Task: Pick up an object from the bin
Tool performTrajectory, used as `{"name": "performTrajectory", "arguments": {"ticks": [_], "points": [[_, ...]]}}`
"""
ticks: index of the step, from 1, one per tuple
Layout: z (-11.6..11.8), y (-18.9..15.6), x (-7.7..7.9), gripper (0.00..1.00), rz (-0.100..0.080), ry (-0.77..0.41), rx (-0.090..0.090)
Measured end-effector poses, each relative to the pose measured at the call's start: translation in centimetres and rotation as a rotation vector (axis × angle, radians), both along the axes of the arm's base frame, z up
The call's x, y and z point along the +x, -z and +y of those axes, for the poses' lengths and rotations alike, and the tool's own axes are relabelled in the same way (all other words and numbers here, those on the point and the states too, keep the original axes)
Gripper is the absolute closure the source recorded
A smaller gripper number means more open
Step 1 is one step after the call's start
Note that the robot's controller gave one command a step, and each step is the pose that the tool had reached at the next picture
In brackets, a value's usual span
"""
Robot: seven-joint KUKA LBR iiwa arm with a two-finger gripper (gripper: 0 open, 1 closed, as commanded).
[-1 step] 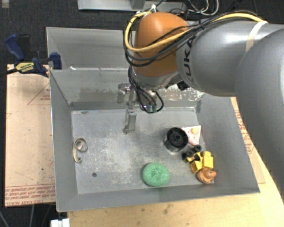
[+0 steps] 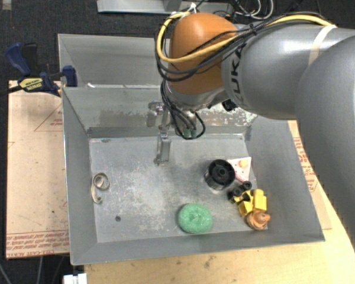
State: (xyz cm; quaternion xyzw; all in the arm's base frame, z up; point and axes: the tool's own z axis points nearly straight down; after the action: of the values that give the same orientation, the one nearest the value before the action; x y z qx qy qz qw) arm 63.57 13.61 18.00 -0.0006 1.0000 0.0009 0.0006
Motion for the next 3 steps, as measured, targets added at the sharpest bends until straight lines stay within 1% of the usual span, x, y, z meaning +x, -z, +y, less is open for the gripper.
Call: {"name": "performTrajectory", "arguments": {"ticks": [1, 2, 3], "points": [[-3.1, -0.5, 0.6, 0.00, -0.001, -0.001, 0.002], [-5.9, 0.9, 0.8, 0.00, -0.003, 0.079, -0.001], [-5.1, -0.8, 0.4, 0.00, 0.003, 0.087, -0.001]]}}
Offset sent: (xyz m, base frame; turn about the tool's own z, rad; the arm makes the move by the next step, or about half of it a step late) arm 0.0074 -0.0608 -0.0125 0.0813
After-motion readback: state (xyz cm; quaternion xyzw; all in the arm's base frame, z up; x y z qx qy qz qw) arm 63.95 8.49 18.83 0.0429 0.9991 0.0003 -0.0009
